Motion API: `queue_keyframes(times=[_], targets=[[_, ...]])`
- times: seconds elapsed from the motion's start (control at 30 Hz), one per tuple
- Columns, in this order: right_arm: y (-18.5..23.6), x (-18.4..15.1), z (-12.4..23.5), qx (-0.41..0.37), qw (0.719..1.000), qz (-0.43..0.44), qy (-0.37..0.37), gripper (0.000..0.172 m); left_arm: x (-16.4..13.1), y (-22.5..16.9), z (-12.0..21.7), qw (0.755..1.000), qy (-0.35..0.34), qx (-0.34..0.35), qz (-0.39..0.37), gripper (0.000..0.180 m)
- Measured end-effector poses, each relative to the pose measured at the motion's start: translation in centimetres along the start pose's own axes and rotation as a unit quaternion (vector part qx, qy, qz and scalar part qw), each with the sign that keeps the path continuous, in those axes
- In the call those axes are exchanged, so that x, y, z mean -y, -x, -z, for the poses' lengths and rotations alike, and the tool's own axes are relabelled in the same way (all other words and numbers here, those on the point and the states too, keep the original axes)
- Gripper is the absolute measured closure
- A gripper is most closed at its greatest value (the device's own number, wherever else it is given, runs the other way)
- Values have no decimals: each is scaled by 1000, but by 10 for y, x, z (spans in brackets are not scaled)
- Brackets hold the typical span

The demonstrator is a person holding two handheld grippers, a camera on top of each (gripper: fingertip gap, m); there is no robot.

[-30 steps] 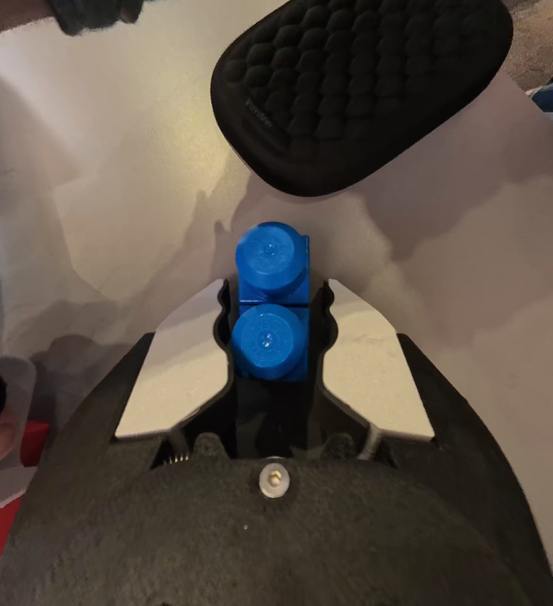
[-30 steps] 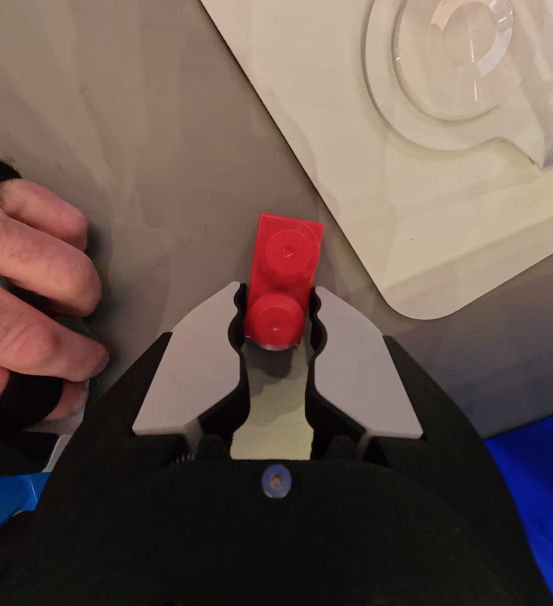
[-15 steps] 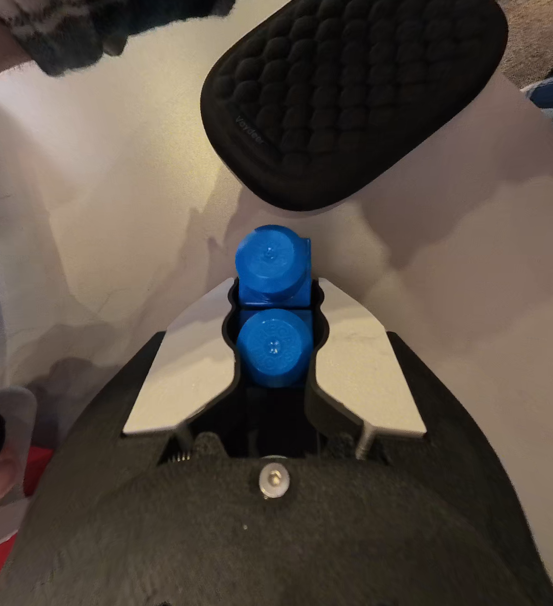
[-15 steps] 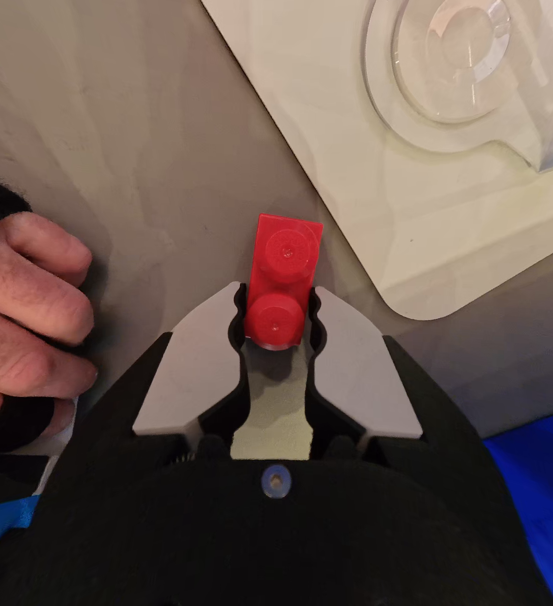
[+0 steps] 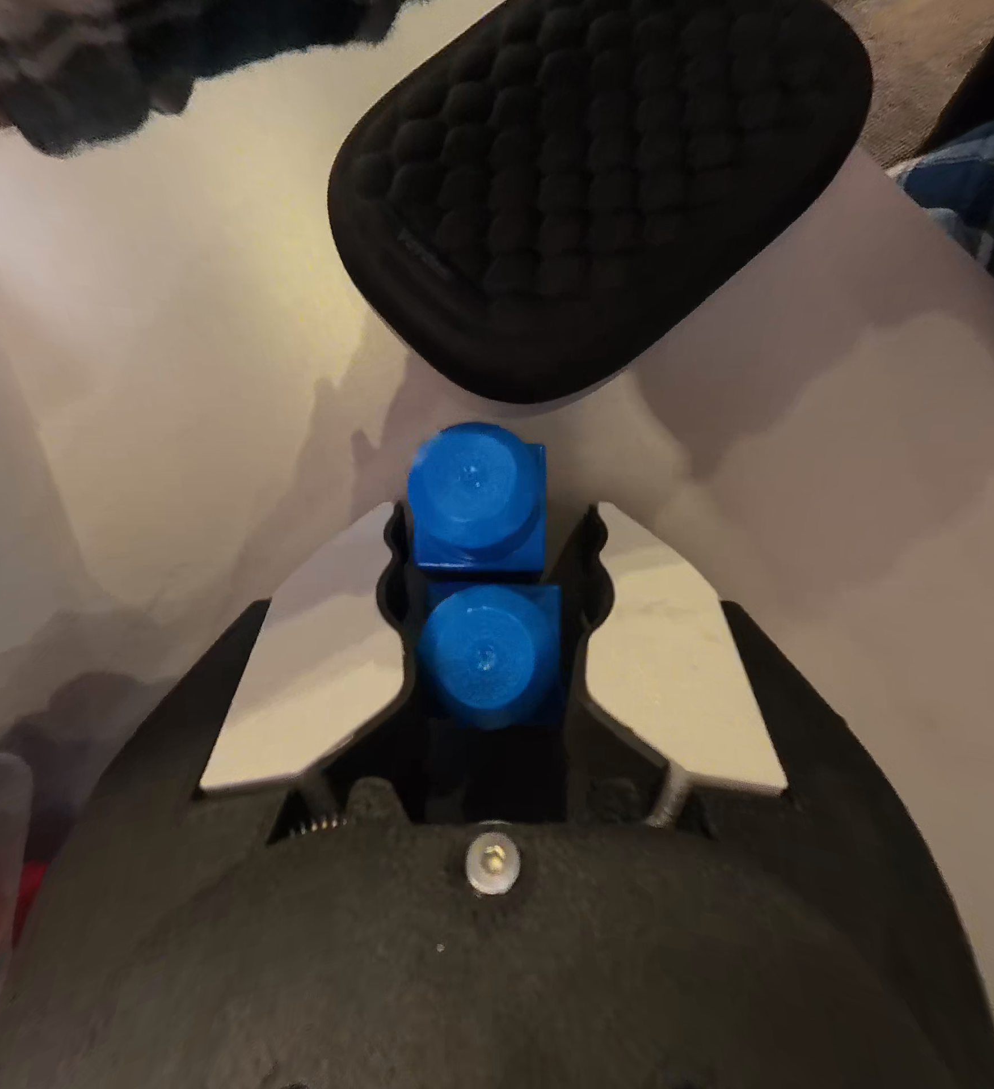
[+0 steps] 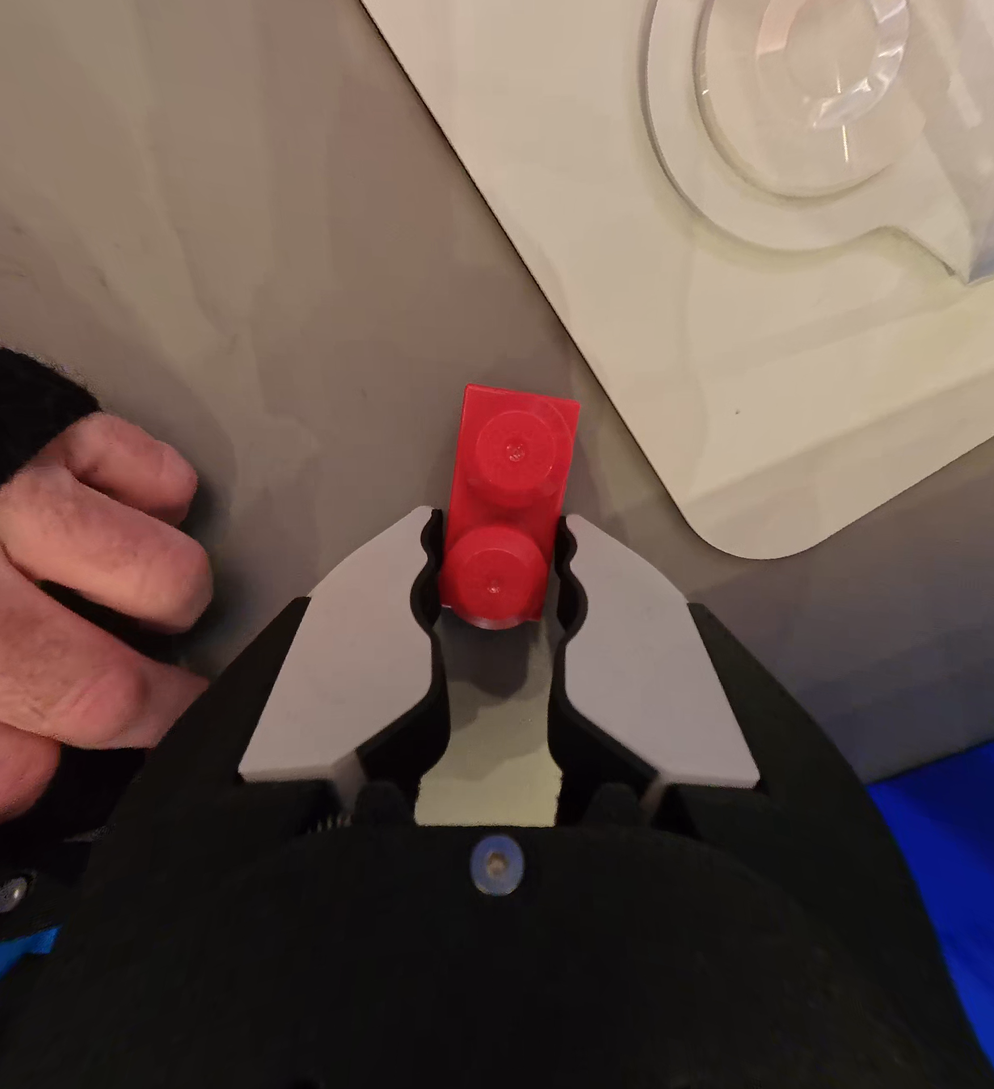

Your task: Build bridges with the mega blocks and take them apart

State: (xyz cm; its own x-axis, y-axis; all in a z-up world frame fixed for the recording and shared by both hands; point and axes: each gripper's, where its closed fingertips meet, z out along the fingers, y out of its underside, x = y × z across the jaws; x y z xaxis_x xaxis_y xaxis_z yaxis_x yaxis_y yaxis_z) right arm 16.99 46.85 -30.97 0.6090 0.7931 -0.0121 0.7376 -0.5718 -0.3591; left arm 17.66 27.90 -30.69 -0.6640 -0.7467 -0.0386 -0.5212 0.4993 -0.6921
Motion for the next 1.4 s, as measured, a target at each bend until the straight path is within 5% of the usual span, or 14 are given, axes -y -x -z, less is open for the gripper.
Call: queue_keyframes(times=[0.8, 0.97, 1.1, 1.27, 1.4], targets=[[1, -1, 3, -3, 1000, 0, -9, 135, 9, -7, -9, 1000, -4, -12, -22, 128], [1, 0, 23, -10, 999, -7, -38, 135, 2, 1, 13, 999, -20, 23, 9, 107], [12, -5, 59, -22, 995, -19, -96, 137, -7, -2, 44, 995, -65, 43, 66, 108], [39, -30, 122, -51, 981, -46, -184, 138, -25, -16, 43, 994, -47, 49, 81, 118], [55, -71, 105, -31, 990, -71, -119, 138, -26, -22, 42, 995, -40, 47, 83, 124]])
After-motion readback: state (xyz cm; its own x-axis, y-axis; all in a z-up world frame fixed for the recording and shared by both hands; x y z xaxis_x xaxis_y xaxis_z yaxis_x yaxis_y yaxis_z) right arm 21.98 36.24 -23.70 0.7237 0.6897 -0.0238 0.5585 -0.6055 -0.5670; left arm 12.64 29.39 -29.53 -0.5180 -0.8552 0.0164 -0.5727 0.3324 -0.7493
